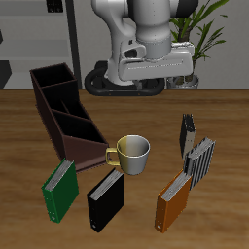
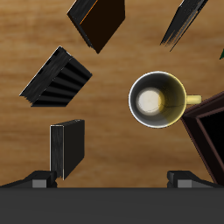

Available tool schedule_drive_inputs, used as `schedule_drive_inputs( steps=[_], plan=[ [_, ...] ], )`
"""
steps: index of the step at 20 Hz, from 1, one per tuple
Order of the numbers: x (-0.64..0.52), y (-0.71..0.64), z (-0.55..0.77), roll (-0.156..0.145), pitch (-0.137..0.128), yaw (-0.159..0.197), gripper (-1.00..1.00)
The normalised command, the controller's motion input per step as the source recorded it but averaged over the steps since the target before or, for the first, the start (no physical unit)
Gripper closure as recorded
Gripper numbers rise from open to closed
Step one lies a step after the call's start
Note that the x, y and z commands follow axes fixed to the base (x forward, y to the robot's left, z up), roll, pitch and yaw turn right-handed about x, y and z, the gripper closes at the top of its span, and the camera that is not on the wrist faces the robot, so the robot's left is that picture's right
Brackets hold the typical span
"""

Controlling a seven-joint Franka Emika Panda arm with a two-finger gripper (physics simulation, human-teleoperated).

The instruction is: Place the yellow book into the right desk caddy's front compartment and place the orange book into the right desk caddy's left compartment and place the black book into the right desk caddy's back compartment

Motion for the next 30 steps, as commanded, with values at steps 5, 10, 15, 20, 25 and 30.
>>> schedule_drive_inputs(
  steps=[5,10,15,20,25,30],
  plan=[
    [-0.18,0.50,-0.13,0.063,-0.009,0.023,-1.00],
    [-0.11,0.38,-0.17,0.066,-0.007,0.045,-1.00],
    [0.07,0.22,-0.18,0.030,0.006,0.015,-1.00],
    [0.12,0.19,-0.18,0.000,0.000,0.005,-1.00],
    [0.14,0.10,-0.30,-0.005,0.028,-0.017,-1.00],
    [0.07,0.03,-0.25,0.014,0.022,0.009,-1.00]
  ],
)
